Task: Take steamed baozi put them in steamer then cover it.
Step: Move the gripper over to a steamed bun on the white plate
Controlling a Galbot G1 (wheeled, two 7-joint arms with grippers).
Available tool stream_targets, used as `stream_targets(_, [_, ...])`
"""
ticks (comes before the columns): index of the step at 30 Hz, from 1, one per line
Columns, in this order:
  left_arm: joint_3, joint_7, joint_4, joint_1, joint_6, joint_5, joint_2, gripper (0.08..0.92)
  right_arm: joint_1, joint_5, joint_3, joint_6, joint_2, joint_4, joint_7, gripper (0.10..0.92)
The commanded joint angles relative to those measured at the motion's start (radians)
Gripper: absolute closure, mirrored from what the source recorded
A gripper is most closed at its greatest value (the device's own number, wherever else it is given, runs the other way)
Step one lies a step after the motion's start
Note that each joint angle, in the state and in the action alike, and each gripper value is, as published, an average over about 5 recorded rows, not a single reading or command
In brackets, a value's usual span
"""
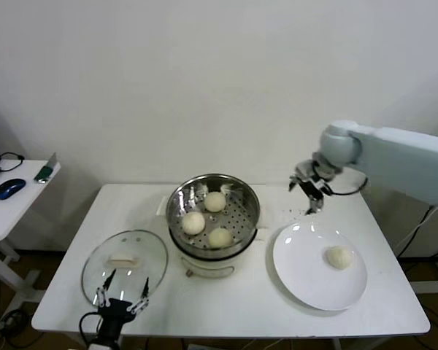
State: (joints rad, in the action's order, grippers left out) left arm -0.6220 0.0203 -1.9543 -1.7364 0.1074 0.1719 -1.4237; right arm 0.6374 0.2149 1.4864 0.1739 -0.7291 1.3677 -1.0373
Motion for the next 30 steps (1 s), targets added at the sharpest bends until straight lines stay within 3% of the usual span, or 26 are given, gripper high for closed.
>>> stream_targets(1, [-0.020, 0.001, -0.014, -0.028, -0.001, -0.008, 0.004, 0.177, -0.280, -0.129, -0.106, 0.082, 0.231, -0.013, -0.035, 0.203])
stream_targets(12, [-0.032, 0.000, 0.000, -0.049, 0.009, -0.002, 0.000, 0.177, -0.515, -0.182, -0.326, 0.070, 0.182, -0.125, -0.012, 0.203])
stream_targets(30, [-0.040, 0.000, 0.007, -0.055, 0.017, 0.005, 0.000, 0.177, -0.530, -0.207, -0.365, 0.037, 0.072, -0.227, -0.008, 0.203])
